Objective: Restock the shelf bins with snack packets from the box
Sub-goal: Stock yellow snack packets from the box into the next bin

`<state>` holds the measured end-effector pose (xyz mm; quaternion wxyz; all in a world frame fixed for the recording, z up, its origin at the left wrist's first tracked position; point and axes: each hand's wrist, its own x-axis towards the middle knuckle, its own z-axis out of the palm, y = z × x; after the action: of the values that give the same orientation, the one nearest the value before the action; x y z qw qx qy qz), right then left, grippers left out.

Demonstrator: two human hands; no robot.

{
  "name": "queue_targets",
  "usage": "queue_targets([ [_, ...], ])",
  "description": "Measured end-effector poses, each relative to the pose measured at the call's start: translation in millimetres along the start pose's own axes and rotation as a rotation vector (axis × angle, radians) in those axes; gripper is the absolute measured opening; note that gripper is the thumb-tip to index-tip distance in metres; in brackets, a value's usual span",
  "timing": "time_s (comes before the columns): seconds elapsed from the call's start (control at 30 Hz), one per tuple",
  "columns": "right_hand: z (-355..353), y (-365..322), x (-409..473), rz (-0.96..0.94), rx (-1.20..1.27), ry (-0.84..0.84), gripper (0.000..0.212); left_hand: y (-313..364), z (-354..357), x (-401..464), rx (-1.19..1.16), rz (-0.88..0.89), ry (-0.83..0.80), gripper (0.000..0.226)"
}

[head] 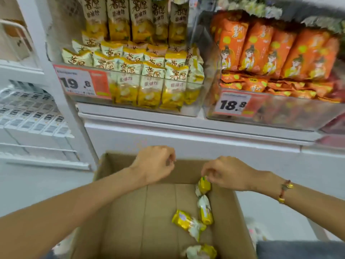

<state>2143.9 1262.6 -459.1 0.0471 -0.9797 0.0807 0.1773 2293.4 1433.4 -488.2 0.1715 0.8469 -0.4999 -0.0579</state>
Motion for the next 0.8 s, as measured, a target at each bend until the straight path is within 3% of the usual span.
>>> queue_targets([
  [0.13, 67, 22, 12, 0.032, -0.139, -0.156, 0.024, 9, 101, -1, -0.101, -0.136, -0.207, 0.026],
  [0.23, 109, 23, 30, -0.005, -0.211, -0.060, 0.024, 1, 167, -15, -0.167, -0.205, -0.347, 0.034],
  [0.33, 138, 23, 50, -0.001, -0.393, -0.053, 0.051, -8, 218, -27, -0.149, -0.150, -0.491, 0.048],
  [0.4, 161, 27, 62, -0.042, -0.556, -0.063, 0.058, -11, 240, -28, -0.115, -0.050, -0.579, 0.059],
  [0.5, 176, 32, 76, -0.085, -0.786, -0.207, 0.053, -10, 261, -29, -0.012, 0.054, -0.655, 0.072],
  [0.63, 185, 33, 85, -0.115, -0.925, -0.215, 0.037, -4, 268, -28, 0.223, 0.175, -0.612, 0.062],
  [0.73, 186, 28, 90, -0.118, -0.920, -0.198, 0.030, -16, 252, -25, 0.249, 0.125, -0.652, 0.061],
  [0.8, 186, 23, 89, -0.079, -0.940, -0.219, 0.028, -31, 227, -23, 0.161, 0.002, -0.690, 0.061],
])
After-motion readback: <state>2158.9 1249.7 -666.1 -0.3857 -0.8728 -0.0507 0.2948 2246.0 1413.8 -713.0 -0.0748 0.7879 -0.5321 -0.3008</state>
